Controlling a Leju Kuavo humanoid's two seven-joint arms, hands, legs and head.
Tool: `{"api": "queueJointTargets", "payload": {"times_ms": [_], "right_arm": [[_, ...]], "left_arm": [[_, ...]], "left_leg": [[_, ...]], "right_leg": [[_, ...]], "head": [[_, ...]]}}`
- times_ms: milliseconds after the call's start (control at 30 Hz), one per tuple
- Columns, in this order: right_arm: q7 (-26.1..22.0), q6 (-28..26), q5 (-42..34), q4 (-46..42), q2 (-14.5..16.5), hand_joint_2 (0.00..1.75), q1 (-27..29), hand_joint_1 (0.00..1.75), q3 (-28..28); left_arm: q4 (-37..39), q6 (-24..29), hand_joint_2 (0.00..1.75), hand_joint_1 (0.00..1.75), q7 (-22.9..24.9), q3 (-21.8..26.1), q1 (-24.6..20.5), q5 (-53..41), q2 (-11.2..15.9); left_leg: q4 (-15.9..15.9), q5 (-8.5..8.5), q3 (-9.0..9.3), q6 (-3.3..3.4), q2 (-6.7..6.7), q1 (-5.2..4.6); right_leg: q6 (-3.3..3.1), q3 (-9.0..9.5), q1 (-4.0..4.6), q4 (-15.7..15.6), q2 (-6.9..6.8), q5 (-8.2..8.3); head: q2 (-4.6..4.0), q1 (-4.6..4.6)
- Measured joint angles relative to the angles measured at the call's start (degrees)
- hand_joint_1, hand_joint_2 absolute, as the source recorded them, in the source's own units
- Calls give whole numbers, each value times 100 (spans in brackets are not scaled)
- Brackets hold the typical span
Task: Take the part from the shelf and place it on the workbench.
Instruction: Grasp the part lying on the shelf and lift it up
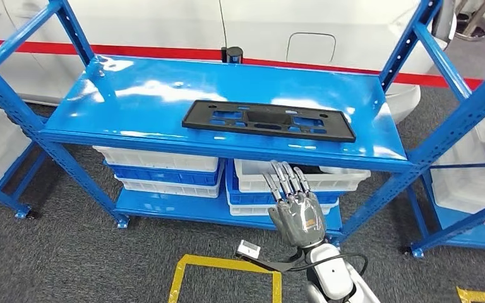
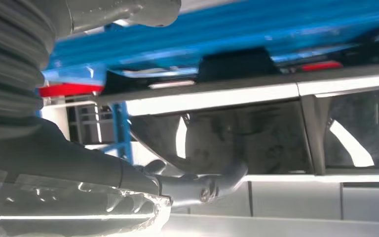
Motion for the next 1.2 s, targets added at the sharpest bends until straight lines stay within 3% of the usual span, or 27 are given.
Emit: {"api": "queueJointTargets", "payload": {"times_ms": [133, 167, 200, 267, 333, 400, 500, 600, 633, 667, 700, 767, 800, 867, 1000, 1067, 1133, 1167, 1200], "right_arm": [[-11, -8, -41, 39, -22, 175, -40, 0, 24], [-19, -8, -63, 55, -23, 175, -49, 0, 32], [-29, -9, -87, 77, -22, 175, -73, 0, 42], [-49, -9, -125, 125, -14, 175, -174, 0, 62], [-58, -8, -162, 206, 16, 175, -319, 0, 83], [-57, -7, -179, 306, 61, 175, -449, 0, 96], [-49, -7, -162, 483, 170, 175, -617, 0, 104], [-45, -5, -138, 654, 307, 175, -788, 0, 121], [-45, -4, -140, 713, 346, 175, -827, 0, 131], [-45, -3, -145, 769, 376, 175, -850, 0, 140], [-45, -2, -150, 818, 400, 175, -864, 0, 148], [-45, -2, -160, 887, 436, 175, -883, 0, 154], [-46, -3, -166, 917, 451, 175, -902, 0, 157], [-51, -7, -177, 969, 476, 175, -944, 0, 163], [-58, -15, -194, 1019, 509, 175, -994, 0, 181], [-58, -17, -208, 1035, 511, 175, -1004, 0, 190], [-58, -17, -223, 1059, 502, 175, -988, 0, 199], [-58, -17, -228, 1074, 494, 175, -975, 0, 203], [-58, -17, -232, 1088, 487, 175, -963, 0, 207]], "left_arm": [[0, -2, 0, 0, -2, -1, -21, -28, 4], [0, -5, 0, 0, 1, -1, -18, -41, 2], [0, -8, 0, 0, 8, -2, -17, -54, -1], [0, -13, 0, 0, 23, -3, -23, -86, -13], [-1, -14, 0, 0, 34, -5, -50, -120, -27], [-3, -11, 0, 0, 49, -6, -78, -143, -45], [-4, 0, 0, 0, 86, -7, -90, -158, -57], [-4, 2, 0, 0, 97, -5, -104, -157, -54], [-4, 2, 0, 0, 97, -4, -103, -153, -49], [-4, 2, 0, 0, 97, -2, -99, -147, -44], [-4, 2, 0, 0, 97, 0, -94, -143, -40], [-3, 1, 0, 0, 97, 3, -85, -138, -32], [2, 1, 0, 0, 96, 4, -81, -136, -31], [10, -1, 0, 0, 93, 6, -76, -132, -29], [9, 2, 0, 0, 87, 11, -51, -134, -31], [7, 3, 0, 0, 76, 11, -61, -151, -29], [7, 3, 0, 0, 37, 11, -71, -157, -26], [8, 2, 0, 0, 12, 11, -72, -156, -26], [7, 1, 0, 0, -10, 11, -68, -155, -28]], "left_leg": [[-10, -105, 104, 67, -34, -21], [-10, -141, 139, 70, -45, -32], [-10, -182, 191, 66, -55, -44], [-13, -273, 299, 52, -66, -61], [-29, -361, 383, 5, -77, -72], [-17, -372, 462, -62, -77, -81], [244, -443, 459, -140, -43, -63], [1015, -844, -36, -230, -31, -20], [1240, -920, -246, -267, -30, 0], [1317, -880, -394, -299, -26, 23], [1210, -711, -448, -329, -18, 48], [608, -164, -320, -372, -7, 95], [325, -19, -249, -382, -2, 91], [68, 58, -166, -318, 2, 53], [-61, 68, -44, -134, 12, 32], [-123, 56, 41, -69, 15, 46], [-132, 5, 91, -34, 4, 47], [-132, -31, 127, -35, -6, 49], [-131, -72, 176, -48, -17, 55]], "right_leg": [[-41, -904, -16, 1225, -4, -362], [-42, -1048, -12, 1297, -4, -325], [-24, -1084, -1, 1155, -3, -174], [-9, -933, 38, 444, -11, 329], [-106, -800, 106, -58, -31, 515], [-244, -742, 142, -172, -36, 482], [-386, -475, 42, -293, -26, 561], [-486, -342, 33, -315, -26, 477], [-483, -322, 35, -313, -14, 450], [-468, -294, 31, -310, -2, 416], [-442, -251, 21, -307, 10, 376], [-375, -145, -4, -307, 19, 279], [-340, -93, -9, -307, 18, 238], [-260, -75, 4, -312, 15, 174], [-129, -97, 34, -212, 4, 48], [-122, -425, 11, 357, -6, -138], [-111, -952, -9, 1133, -5, -317], [-76, -1153, -21, 1340, -6, -300], [-21, -1244, -38, 1325, -8, -179]], "head": [[-1, 72], [-1, 78], [-1, 86], [-1, 103], [-1, 107], [-1, 110], [-1, 83], [-1, 34], [-1, 25], [-1, 17], [-1, 7], [-1, -7], [-2, -12], [0, -21], [1, 1], [1, 31], [2, 57], [2, 63], [2, 68]]}}
